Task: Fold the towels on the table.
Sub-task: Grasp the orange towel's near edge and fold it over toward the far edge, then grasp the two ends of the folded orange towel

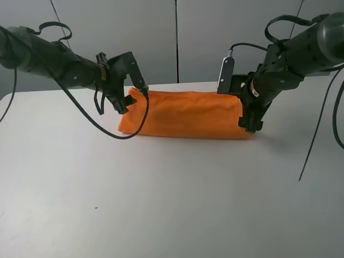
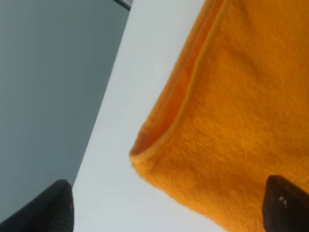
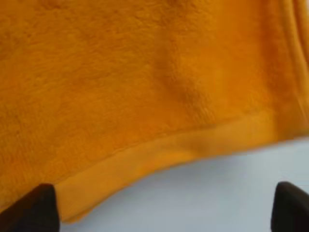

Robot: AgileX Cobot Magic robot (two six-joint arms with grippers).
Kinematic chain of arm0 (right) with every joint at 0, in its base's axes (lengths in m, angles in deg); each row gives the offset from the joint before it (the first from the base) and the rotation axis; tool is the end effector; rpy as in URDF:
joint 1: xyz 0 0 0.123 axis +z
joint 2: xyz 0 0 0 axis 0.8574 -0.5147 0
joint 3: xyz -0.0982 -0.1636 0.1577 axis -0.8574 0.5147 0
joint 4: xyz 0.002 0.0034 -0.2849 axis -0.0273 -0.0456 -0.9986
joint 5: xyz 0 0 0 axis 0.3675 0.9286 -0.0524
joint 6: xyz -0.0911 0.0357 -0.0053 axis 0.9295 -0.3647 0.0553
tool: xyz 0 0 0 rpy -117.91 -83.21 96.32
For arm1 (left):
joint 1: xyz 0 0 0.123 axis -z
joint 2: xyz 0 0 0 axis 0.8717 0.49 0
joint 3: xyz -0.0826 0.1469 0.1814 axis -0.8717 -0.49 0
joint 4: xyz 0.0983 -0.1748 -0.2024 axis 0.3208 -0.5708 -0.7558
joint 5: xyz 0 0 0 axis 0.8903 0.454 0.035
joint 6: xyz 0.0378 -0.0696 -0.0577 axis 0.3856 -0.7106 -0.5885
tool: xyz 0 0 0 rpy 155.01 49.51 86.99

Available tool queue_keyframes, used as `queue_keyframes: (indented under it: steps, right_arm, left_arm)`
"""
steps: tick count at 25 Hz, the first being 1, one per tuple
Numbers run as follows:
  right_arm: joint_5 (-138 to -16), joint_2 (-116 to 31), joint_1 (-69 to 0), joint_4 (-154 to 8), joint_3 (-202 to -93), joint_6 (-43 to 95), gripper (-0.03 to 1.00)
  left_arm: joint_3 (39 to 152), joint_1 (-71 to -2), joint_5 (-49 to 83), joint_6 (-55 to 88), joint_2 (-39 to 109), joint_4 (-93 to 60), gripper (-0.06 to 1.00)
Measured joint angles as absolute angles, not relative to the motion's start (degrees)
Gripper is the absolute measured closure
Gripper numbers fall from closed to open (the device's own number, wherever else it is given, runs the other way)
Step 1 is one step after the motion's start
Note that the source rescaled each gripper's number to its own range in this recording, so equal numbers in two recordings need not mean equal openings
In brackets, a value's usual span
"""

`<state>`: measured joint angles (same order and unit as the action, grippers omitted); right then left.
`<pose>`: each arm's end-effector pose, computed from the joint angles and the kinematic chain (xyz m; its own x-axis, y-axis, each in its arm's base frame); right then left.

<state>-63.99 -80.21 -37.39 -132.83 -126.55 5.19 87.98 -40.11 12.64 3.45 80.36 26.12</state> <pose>0.3616 0.1116 0.0624 -0.3271 -0.9406 -0.0912 -0.7736 0.3219 -0.5457 0.4213 -0.1582 0.0811 -0.1252 0.8648 -0.4863 0.6987 0.4248 0.5756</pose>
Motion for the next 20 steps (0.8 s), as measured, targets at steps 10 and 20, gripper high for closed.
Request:
queue_keyframes:
  steps: [10,20]
  right_arm:
    - [-62.63,-74.6,-39.82,-121.25,-126.55,-10.81,-0.03]
    - [-62.11,-74.6,-44.1,-93.09,-126.55,2.24,-0.03]
  left_arm:
    - [91.97,-40.62,26.73,-12.49,79.29,16.07,-0.05]
    - [96.79,-44.6,36.27,-12.31,83.64,-5.44,-0.05]
